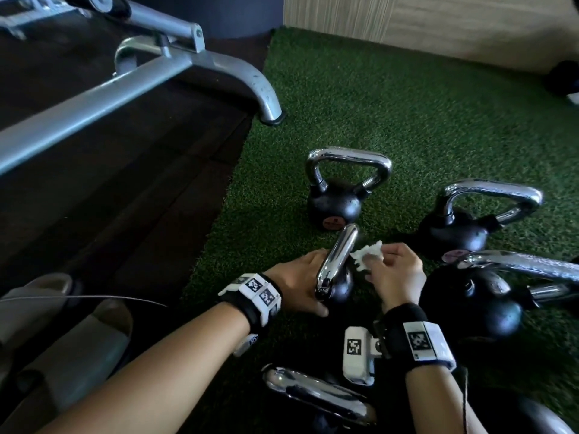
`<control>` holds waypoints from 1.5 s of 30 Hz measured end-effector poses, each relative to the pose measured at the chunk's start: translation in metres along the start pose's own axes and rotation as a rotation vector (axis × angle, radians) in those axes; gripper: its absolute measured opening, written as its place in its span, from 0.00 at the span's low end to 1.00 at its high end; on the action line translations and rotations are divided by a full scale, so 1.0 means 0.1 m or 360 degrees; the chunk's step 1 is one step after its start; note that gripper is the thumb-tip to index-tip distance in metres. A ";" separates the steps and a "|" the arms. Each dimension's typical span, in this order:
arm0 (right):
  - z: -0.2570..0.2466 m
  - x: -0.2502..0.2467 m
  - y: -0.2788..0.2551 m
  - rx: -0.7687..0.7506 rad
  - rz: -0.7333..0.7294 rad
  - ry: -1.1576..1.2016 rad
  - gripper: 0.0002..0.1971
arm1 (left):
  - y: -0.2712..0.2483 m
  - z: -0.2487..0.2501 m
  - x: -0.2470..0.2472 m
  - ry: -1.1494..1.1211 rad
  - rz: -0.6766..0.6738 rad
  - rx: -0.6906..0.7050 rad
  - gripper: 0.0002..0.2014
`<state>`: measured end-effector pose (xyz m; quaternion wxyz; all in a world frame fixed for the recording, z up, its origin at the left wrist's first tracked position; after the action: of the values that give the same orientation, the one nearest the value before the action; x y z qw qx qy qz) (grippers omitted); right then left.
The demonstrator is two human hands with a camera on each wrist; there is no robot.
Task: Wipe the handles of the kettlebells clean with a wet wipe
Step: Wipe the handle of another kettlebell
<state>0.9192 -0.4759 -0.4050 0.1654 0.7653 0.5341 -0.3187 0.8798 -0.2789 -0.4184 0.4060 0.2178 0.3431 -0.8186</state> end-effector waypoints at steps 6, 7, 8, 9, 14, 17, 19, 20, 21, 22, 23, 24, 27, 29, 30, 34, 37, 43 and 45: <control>-0.19 0.32 0.00 -0.0109 -0.0400 -0.0106 0.17 | -0.35 0.05 -0.37 -0.0433 0.0046 0.0072 0.60; -0.24 0.38 -0.02 -0.0123 -0.0497 -0.0048 0.23 | -0.43 0.17 -0.44 -0.0418 0.0137 0.0144 0.60; -0.24 0.45 -0.01 -0.0121 -0.0565 -0.0010 0.29 | -0.46 0.29 -0.49 -0.0334 0.0231 0.0211 0.60; -0.24 0.51 0.02 -0.0146 -0.0612 -0.0009 0.35 | -0.50 0.42 -0.51 -0.0205 0.0327 0.0278 0.59; -0.28 0.56 0.03 -0.0331 -0.0680 -0.0273 0.40 | -0.47 0.61 -0.55 -0.0014 0.0491 0.0443 0.52; -0.22 0.40 0.04 -0.0332 -0.0582 -0.0327 0.29 | -0.38 0.56 -0.62 0.0094 0.0351 0.0433 0.49; -0.15 0.28 0.02 -0.0314 -0.0497 -0.0340 0.24 | -0.26 0.51 -0.69 0.0280 0.0235 0.0420 0.49; -0.13 0.21 -0.02 -0.0299 -0.0460 -0.0322 0.24 | -0.21 0.52 -0.75 0.0401 0.0193 0.0429 0.48; -0.10 0.17 -0.06 -0.0286 -0.0419 -0.0302 0.24 | -0.17 0.54 -0.81 0.0493 0.0162 0.0428 0.47; -0.09 0.14 -0.11 -0.0271 -0.0386 -0.0278 0.24 | -0.15 0.56 -0.88 0.0536 0.0142 0.0400 0.45; -0.05 0.14 -0.14 -0.0250 -0.0367 -0.0251 0.24 | -0.14 0.57 -0.93 0.0540 0.0128 0.0379 0.43; -0.03 0.14 -0.18 -0.0226 -0.0356 -0.0222 0.23 | -0.15 0.57 -0.97 0.0507 0.0123 0.0364 0.42; 0.01 0.18 -0.22 -0.0203 -0.0360 -0.0127 0.23 | -0.18 0.49 -1.01 0.0291 0.0149 0.0324 0.40; 0.02 0.19 -0.24 -0.0195 -0.0385 -0.0105 0.25 | -0.21 0.45 -0.97 0.0215 0.0193 0.0335 0.41; 0.02 0.19 -0.23 -0.0210 -0.0395 -0.0124 0.25 | -0.20 0.43 -0.96 0.0193 0.0219 0.0348 0.41; 0.07 0.12 -0.23 -0.0274 -0.0586 -0.0315 0.29 | -0.14 0.25 -0.98 0.0019 0.0116 0.0233 0.41; 0.04 -0.17 -0.22 -0.0288 -0.0618 -0.0475 0.31 | -0.12 0.05 -1.01 -0.0058 0.0002 0.0073 0.43; -0.66 -0.79 0.02 -0.0438 -0.0475 -0.0566 0.23 | -0.11 -0.13 -1.25 -0.0248 0.0167 -0.0015 0.27; -0.97 -0.87 0.19 -0.0479 -0.0437 -0.0432 0.22 | -0.13 -0.14 -1.35 -0.0246 0.0213 -0.0057 0.24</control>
<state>0.9474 -0.4875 -0.2774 0.3030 0.6024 0.6474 -0.3551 0.9477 -0.1933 -0.3366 0.4888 0.1691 0.3099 -0.7977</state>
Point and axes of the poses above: each hand's wrist, its own y-axis towards the middle knuckle, its own x-axis out of the palm, z = x × y, the point moved 10 cm from there along y, towards the middle knuckle, and after that the axes turned 14 degrees about -y, right-handed, at the moved point
